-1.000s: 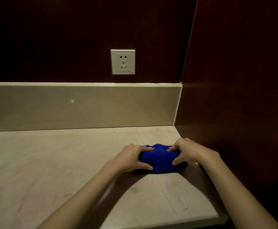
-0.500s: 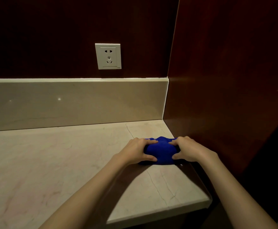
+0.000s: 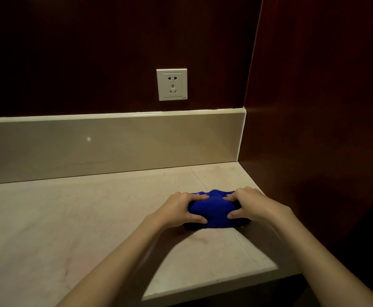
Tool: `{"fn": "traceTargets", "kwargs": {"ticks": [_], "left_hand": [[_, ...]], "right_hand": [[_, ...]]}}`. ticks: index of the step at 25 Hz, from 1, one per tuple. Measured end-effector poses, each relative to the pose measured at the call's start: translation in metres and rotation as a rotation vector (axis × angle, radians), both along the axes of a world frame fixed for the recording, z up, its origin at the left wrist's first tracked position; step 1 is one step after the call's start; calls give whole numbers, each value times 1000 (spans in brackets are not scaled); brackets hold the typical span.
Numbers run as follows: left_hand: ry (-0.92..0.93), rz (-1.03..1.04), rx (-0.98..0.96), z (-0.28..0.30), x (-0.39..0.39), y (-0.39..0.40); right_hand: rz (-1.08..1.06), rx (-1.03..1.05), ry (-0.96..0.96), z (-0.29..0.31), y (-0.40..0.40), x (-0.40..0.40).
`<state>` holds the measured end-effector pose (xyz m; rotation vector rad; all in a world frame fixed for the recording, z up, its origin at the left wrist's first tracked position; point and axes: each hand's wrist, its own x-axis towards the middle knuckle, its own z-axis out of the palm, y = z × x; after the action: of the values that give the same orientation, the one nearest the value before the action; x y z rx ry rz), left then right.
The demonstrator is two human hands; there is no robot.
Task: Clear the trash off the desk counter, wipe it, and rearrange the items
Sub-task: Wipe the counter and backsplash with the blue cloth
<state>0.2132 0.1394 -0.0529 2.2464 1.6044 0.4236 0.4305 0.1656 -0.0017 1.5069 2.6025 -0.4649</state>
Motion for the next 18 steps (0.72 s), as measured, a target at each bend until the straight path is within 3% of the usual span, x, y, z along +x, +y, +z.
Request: {"fn": "traceTargets", "kwargs": {"ticks": [18], "left_hand": [[-204, 261, -37, -2, -157, -143]], "right_hand": [[377, 260, -76, -6, -88, -165]]}}
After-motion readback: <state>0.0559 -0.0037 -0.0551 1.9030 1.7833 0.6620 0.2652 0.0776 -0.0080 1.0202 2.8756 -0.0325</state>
